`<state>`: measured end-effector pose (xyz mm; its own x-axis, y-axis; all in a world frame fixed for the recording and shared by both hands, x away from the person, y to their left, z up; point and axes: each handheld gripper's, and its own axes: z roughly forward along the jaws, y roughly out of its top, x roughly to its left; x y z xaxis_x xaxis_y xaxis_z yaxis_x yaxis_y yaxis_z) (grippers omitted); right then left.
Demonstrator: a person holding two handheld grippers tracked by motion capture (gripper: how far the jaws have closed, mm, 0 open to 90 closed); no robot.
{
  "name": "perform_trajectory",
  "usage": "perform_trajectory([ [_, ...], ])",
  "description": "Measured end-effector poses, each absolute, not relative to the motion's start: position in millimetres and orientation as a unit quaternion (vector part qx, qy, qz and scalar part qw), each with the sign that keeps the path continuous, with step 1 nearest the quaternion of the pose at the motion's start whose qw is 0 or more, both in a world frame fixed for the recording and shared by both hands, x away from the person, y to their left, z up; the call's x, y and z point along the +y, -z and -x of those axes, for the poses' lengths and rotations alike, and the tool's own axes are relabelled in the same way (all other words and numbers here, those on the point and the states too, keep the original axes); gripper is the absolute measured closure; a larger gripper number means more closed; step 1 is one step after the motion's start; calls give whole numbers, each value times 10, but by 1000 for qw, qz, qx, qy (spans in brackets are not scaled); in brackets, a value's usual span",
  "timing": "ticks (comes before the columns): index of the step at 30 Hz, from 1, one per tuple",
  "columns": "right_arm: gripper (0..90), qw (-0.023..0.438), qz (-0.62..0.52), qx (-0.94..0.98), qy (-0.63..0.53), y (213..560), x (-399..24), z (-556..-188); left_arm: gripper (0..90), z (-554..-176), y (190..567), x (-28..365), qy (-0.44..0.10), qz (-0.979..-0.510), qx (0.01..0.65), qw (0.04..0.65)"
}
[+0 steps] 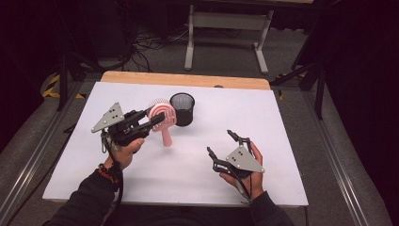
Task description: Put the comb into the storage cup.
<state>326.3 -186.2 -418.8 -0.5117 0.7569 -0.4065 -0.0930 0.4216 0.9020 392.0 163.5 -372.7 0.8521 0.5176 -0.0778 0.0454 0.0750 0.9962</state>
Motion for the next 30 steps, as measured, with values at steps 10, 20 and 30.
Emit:
perform_trajectory([
  [10,182,448,-243,720,-472,4257,-2064,-3233,635,-3930,3717,1677,-174,-657,217,701],
  [20,140,442,-276,730,-443,4378,-2302,-3207,635,-3938,3605,1680,-183,-648,212,708],
  [30,73,432,-303,723,-445,4414,-2436,-3175,635,-4017,3458,1704,-190,-638,213,715],
])
